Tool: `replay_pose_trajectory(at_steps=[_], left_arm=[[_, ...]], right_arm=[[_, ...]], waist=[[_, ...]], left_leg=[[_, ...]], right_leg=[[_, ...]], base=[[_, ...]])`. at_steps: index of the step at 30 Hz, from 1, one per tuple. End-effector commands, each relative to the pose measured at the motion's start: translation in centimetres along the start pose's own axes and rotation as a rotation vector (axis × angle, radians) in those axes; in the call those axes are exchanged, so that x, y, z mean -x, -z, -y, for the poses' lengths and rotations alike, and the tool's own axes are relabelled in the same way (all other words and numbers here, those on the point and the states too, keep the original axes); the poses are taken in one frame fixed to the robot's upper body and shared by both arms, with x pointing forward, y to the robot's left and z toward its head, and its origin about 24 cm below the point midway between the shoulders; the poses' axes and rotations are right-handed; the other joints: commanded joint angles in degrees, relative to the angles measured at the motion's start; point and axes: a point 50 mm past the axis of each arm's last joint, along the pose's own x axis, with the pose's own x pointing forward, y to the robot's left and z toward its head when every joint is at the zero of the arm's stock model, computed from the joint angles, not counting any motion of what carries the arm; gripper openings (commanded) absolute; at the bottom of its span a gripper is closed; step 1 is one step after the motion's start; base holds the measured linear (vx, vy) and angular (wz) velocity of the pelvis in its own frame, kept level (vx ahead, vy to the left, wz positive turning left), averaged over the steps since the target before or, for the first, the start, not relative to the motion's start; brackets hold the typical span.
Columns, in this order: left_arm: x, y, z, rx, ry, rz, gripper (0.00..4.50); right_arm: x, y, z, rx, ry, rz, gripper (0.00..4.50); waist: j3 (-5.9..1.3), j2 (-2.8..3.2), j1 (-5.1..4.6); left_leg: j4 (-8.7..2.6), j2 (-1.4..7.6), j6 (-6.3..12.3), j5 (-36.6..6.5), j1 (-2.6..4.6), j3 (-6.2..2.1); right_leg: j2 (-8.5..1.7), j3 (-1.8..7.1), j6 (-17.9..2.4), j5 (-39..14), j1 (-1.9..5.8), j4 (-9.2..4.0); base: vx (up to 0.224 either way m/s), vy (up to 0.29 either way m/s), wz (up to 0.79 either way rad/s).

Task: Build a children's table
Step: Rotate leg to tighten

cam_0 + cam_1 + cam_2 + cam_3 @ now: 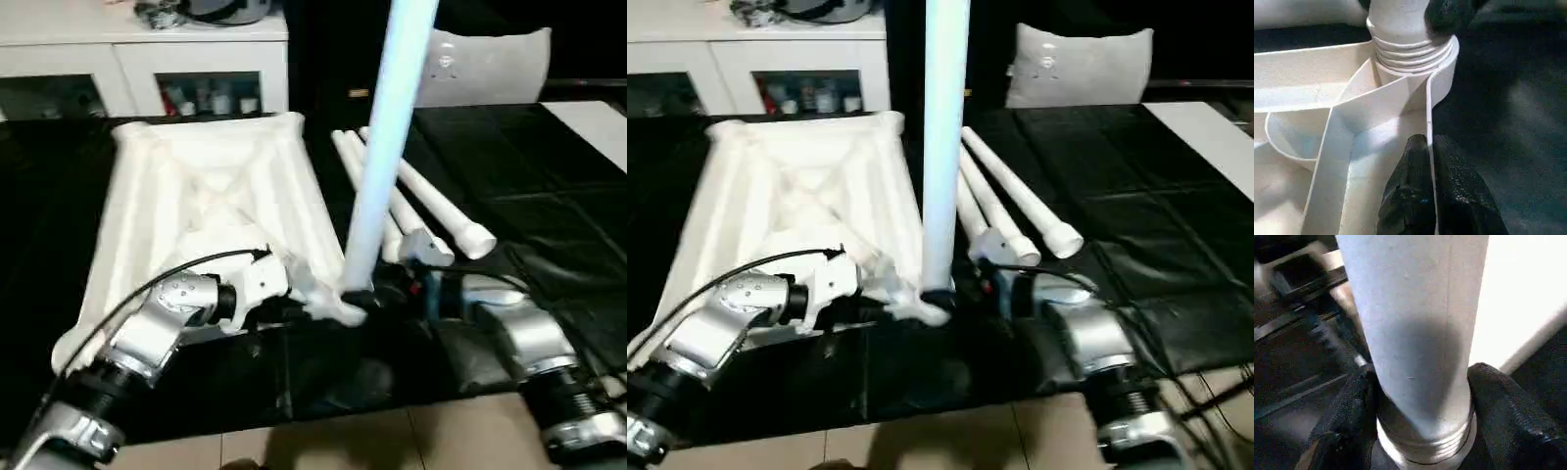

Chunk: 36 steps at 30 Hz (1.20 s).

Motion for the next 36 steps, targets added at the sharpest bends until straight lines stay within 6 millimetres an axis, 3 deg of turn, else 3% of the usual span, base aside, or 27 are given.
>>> replay_pose_trajectory(at_steps=[1, 4, 5, 8, 9, 13, 14, 17, 19, 24, 31, 36], left_arm=[[-0.9, -1.2, -0.1, 0.082, -0.133, 0.084, 0.00], [-1.4, -1.8, -0.1, 0.148, -0.234, 0.087, 0.00], [-1.7, -2.2, 0.1, 0.166, -0.257, 0.089, 0.00], [-2.7, -3.3, 1.0, 0.169, -0.268, 0.102, 0.00], [-2.8, -3.5, 1.2, 0.167, -0.264, 0.105, 0.00], [-2.9, -3.4, 1.2, 0.161, -0.274, 0.089, 0.00], [-2.6, -3.0, 0.8, 0.151, -0.289, 0.058, 0.00], [-2.1, -2.6, 0.6, 0.134, -0.294, 0.032, 0.00], [-1.8, -2.4, 0.4, 0.117, -0.280, 0.026, 0.00], [-1.3, -1.9, 0.0, 0.069, -0.237, 0.000, 0.00], [-0.8, -1.7, 0.4, -0.050, -0.057, -0.001, 0.00], [-0.4, -1.5, 1.1, -0.119, 0.117, -0.003, 0.00]], right_arm=[[-1.9, 0.6, -1.1, -0.047, 0.018, -0.025, 2.51], [-3.0, 0.2, -1.3, -0.096, 0.084, 0.013, 2.51], [-3.4, 0.2, -1.4, -0.116, 0.116, 0.013, 2.50], [-4.2, 0.7, -1.5, -0.120, 0.200, -0.041, 2.49], [-4.2, 0.8, -1.5, -0.116, 0.206, -0.046, 2.82], [-4.0, 0.8, -1.3, -0.113, 0.226, -0.020, 3.25], [-3.6, 0.5, -1.1, -0.106, 0.233, 0.005, 3.35], [-2.9, 0.0, -0.8, -0.094, 0.231, 0.043, 3.62], [-2.1, -0.3, -0.5, -0.074, 0.218, 0.070, 3.80], [0.4, -0.4, 0.4, 0.012, 0.178, 0.087, 4.34], [2.7, -0.8, 0.9, 0.105, 0.070, 0.041, 4.47], [3.5, -1.3, 1.3, 0.183, -0.022, -0.006, 4.47]], waist=[[-2.76, -0.69, 0.09], [-3.07, -0.80, -0.02], [-3.25, -1.06, -0.01], [-3.55, -0.91, 0.35], [-3.49, -1.15, 0.50], [-3.41, -0.89, 0.54], [-3.37, -0.56, 0.55], [-3.44, -0.67, 0.53], [-3.49, -0.38, 0.58], [-3.52, -0.89, 0.80], [-3.64, -0.69, 0.91], [-3.63, -0.37, 1.82]], left_leg=[[-5.17, 5.40, 0.79, -9.64, 0.63, -2.06], [-4.69, 5.18, 1.69, -7.16, 0.45, -1.90], [-4.50, 5.22, 2.54, -5.18, 0.35, -1.73], [-4.09, 5.01, 4.83, -0.69, 0.15, -1.65], [-4.10, 5.04, 5.52, -0.43, -0.01, -1.65], [-4.21, 5.21, 5.31, -2.09, 0.11, -1.72], [-4.27, 5.22, 5.07, -2.69, 0.13, -1.77], [-4.27, 5.21, 4.80, -2.86, 0.04, -1.81], [-4.25, 5.24, 4.70, -2.91, 0.06, -1.86], [-3.95, 5.13, 5.88, -2.29, -0.11, -1.70], [-3.77, 5.27, 7.05, -1.53, -0.09, -1.77], [-3.76, 5.46, 6.82, -2.21, 0.35, -1.64]], right_leg=[[-5.35, 2.16, -16.53, -7.53, 0.95, -4.15], [-5.47, 2.33, -16.17, -5.80, 1.11, -4.29], [-5.41, 2.39, -16.28, -3.13, 1.19, -3.98], [-5.12, 2.17, -16.45, 3.01, 1.09, -3.57], [-5.14, 2.13, -16.34, 3.62, 1.07, -3.49], [-5.08, 2.03, -16.10, 2.59, 0.89, -3.63], [-5.08, 2.04, -15.98, 2.35, 0.85, -3.69], [-5.08, 2.07, -15.88, 3.88, 1.01, -3.55], [-5.10, 2.05, -16.04, 4.61, 1.04, -3.49], [-5.14, 2.00, -16.23, 6.57, 1.25, -3.41], [-5.09, 1.87, -16.90, 7.52, 1.19, -3.17], [-5.06, 1.84, -17.60, 7.17, 0.79, -2.97]], base=[[0.000, 0.000, 0.00], [0.000, 0.000, 0.00], [0.000, 0.000, 0.00], [0.000, 0.000, 0.00], [0.000, 0.000, 0.00], [0.000, 0.000, 0.00], [0.000, 0.000, 0.00], [0.000, 0.000, 0.00], [0.000, 0.000, 0.00], [0.000, 0.000, 0.00], [0.000, 0.000, 0.00], [0.000, 0.000, 0.00]])
